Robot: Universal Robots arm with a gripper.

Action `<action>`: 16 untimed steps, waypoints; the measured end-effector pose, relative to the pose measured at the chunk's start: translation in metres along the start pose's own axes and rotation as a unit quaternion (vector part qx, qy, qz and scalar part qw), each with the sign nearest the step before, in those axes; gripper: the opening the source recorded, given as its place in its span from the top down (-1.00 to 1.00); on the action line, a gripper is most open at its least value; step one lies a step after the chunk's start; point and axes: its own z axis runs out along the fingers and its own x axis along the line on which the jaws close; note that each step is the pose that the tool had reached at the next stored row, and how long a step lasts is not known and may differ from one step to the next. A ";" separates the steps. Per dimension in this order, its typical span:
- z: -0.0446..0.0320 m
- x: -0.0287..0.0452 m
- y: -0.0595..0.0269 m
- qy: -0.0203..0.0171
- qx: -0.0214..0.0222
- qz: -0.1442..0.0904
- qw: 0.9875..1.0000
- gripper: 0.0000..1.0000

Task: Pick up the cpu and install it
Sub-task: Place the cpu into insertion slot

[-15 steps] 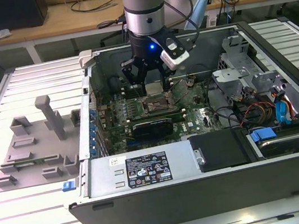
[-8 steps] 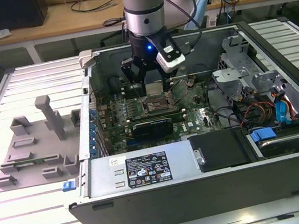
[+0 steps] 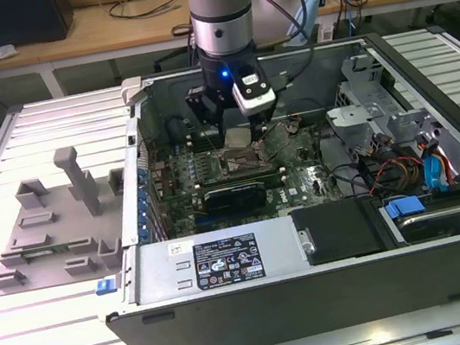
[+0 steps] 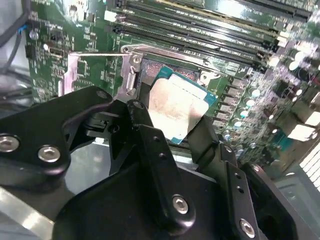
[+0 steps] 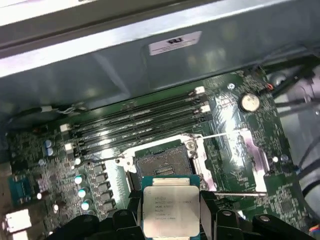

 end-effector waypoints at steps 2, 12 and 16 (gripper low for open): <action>0.0000 0.0000 0.0000 -0.001 0.000 0.016 1.000 -0.09; 0.0002 0.0000 0.0000 -0.008 0.001 0.127 0.992 -0.09; 0.0002 0.0000 0.0000 -0.011 0.002 0.170 0.985 -0.09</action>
